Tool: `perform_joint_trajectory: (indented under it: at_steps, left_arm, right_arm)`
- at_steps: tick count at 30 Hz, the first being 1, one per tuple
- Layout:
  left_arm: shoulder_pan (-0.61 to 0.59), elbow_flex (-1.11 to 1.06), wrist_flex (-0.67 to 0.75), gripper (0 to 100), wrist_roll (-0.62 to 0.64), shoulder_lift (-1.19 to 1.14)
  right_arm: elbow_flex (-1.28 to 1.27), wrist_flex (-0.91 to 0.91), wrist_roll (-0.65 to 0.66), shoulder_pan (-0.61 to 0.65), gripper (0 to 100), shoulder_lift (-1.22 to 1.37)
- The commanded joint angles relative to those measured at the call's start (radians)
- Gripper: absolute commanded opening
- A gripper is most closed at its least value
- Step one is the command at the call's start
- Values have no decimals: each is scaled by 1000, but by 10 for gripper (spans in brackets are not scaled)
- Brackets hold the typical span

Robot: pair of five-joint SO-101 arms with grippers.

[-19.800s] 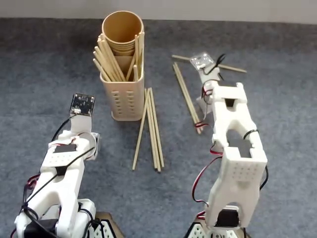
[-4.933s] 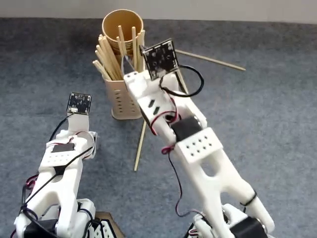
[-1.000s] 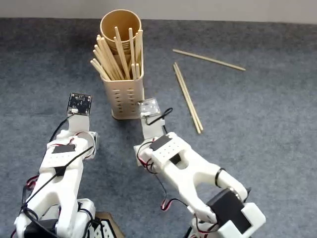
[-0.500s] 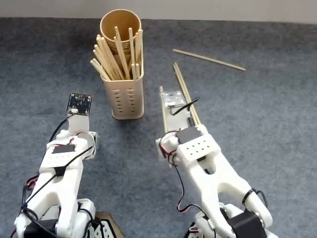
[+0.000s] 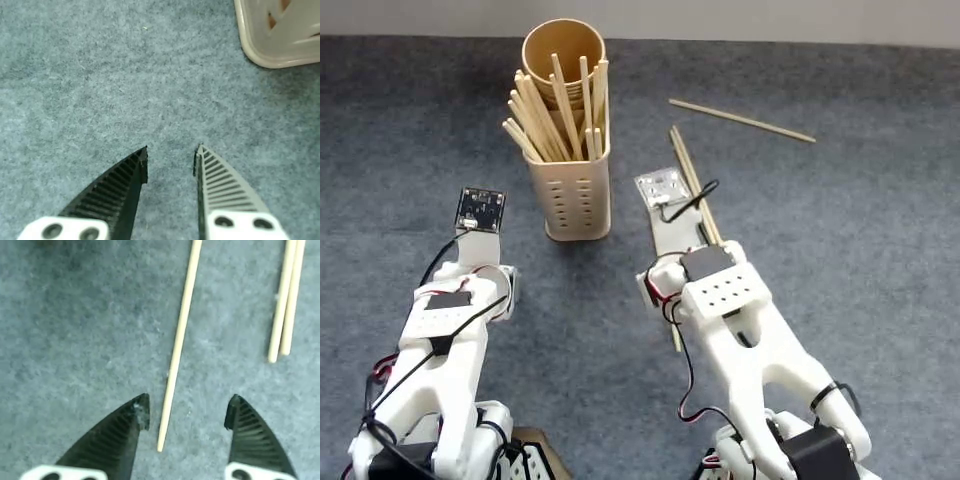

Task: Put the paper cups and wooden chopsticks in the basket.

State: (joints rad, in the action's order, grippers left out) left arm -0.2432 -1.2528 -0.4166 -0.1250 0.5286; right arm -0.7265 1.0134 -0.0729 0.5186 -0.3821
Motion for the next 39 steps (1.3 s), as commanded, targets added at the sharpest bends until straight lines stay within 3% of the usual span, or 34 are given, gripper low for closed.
perform_joint_trajectory:
  at_steps: [1, 9, 11, 15, 22, 26, 32, 35, 39]
  left_arm:
    - [15, 5, 14, 178, -9, 15]
    - [15, 5, 14, 178, -9, 15]
    - [15, 5, 14, 178, -9, 15]
    - [15, 5, 14, 178, -9, 15]
    - [15, 5, 12, 178, -9, 15]
    - [15, 5, 12, 178, -9, 15]
    - [15, 5, 12, 178, -9, 15]
    - [21, 5, 12, 178, -9, 15]
    - [30, 4, 12, 178, -9, 15]
  right_arm:
    - [74, -64, 9, -12, 252, 94]
    - [263, -82, 11, -18, 243, 469]
    - [272, -82, 11, -18, 199, 492]
    - [272, -82, 5, -18, 12, 493]
    - [280, -67, 9, -64, 5, 486]
    - [337, -35, 25, -90, 5, 343]
    - [423, -68, 117, -71, 5, -81]
    - [503, -188, 109, -59, 5, -180]
    - [602, -364, 109, 15, 5, -120]
